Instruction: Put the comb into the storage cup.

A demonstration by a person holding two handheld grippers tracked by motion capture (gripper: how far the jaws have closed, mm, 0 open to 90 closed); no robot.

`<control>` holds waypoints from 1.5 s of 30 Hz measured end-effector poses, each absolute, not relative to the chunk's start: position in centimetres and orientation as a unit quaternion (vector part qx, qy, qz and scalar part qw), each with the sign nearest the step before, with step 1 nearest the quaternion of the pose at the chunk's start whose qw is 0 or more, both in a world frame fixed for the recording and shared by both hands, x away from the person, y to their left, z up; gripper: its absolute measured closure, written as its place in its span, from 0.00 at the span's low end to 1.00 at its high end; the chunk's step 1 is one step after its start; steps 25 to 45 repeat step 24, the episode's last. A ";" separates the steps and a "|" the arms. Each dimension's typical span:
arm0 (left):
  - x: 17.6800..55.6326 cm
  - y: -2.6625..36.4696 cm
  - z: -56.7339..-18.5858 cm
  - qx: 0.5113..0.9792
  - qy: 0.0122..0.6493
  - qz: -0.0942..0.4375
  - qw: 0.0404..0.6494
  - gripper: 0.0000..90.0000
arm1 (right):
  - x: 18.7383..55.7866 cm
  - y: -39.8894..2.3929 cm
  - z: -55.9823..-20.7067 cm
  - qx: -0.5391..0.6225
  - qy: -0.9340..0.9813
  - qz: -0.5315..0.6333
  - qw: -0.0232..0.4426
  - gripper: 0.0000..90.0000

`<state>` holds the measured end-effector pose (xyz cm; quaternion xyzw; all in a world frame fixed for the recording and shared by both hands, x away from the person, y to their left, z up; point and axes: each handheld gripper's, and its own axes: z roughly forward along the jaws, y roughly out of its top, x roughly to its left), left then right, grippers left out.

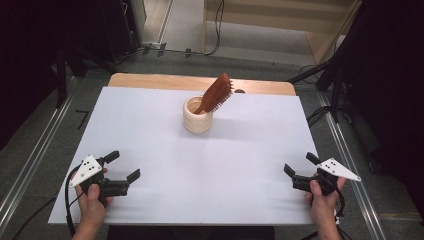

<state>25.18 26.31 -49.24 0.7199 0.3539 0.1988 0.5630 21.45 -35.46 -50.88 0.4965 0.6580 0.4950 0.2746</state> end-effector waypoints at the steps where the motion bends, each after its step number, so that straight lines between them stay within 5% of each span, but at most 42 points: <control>1: 25.2 26.3 -49.2 0.720 0.354 0.198 0.563 0.00 | 21.4 -35.6 -50.9 0.498 0.657 0.495 0.274 0.00; 45: 25.2 26.3 -49.2 0.722 0.351 0.197 0.563 0.00 | 21.5 -35.8 -51.7 0.505 0.645 0.505 0.272 0.00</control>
